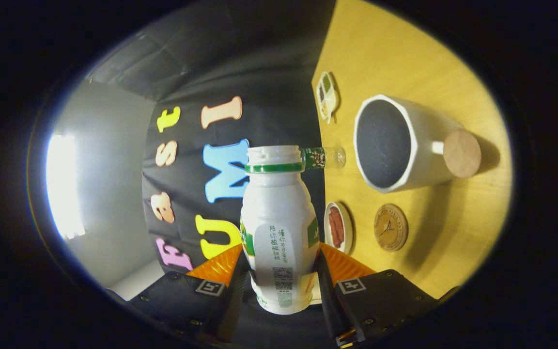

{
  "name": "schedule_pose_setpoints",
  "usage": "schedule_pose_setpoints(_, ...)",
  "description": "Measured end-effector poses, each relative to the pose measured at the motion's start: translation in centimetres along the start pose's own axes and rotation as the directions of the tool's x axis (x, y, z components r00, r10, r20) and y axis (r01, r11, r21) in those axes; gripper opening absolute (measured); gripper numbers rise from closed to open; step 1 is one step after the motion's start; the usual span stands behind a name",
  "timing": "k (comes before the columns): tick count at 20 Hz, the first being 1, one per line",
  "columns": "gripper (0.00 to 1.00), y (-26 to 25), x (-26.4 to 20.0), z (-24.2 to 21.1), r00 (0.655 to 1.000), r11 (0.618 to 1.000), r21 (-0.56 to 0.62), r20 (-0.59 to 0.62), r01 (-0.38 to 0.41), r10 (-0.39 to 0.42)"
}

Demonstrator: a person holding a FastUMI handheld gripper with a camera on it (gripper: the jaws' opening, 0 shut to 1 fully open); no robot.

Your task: Take the bottle from table, then pour the juice into the cup, finally place the bottle on the coaster

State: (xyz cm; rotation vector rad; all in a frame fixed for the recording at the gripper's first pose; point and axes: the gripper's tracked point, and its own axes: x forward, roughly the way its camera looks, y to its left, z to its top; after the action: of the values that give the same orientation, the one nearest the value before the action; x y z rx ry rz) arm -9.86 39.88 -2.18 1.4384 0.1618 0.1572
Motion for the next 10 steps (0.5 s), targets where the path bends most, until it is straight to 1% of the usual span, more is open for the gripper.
schedule_pose_setpoints(1,0.69,-0.5,0.0,-0.1,1.0,0.995,-0.092,-0.002,0.023,-0.023)
schedule_pose_setpoints(2,0.69,-0.8,0.1,0.0,0.999,0.982,-0.185,0.004,0.043,-0.043)
schedule_pose_setpoints(3,0.7,-1.0,0.4,0.0,0.997,0.956,-0.284,0.006,0.071,-0.072)
schedule_pose_setpoints(5,0.69,-1.4,0.7,0.5,0.993,0.868,-0.483,0.027,0.114,-0.115)
schedule_pose_setpoints(6,0.7,-1.1,1.2,0.6,0.991,0.804,-0.582,0.036,0.123,-0.126)
schedule_pose_setpoints(7,0.7,-0.8,2.0,0.9,0.989,0.723,-0.678,0.052,0.135,-0.136)
schedule_pose_setpoints(8,0.69,-0.5,2.5,0.9,0.989,0.654,-0.744,0.062,0.137,-0.137)
schedule_pose_setpoints(9,0.7,-0.2,2.9,1.0,0.988,0.574,-0.807,0.07,0.136,-0.136)
schedule_pose_setpoints(10,0.7,0.1,3.4,0.7,0.989,0.506,-0.852,0.076,0.131,-0.129)
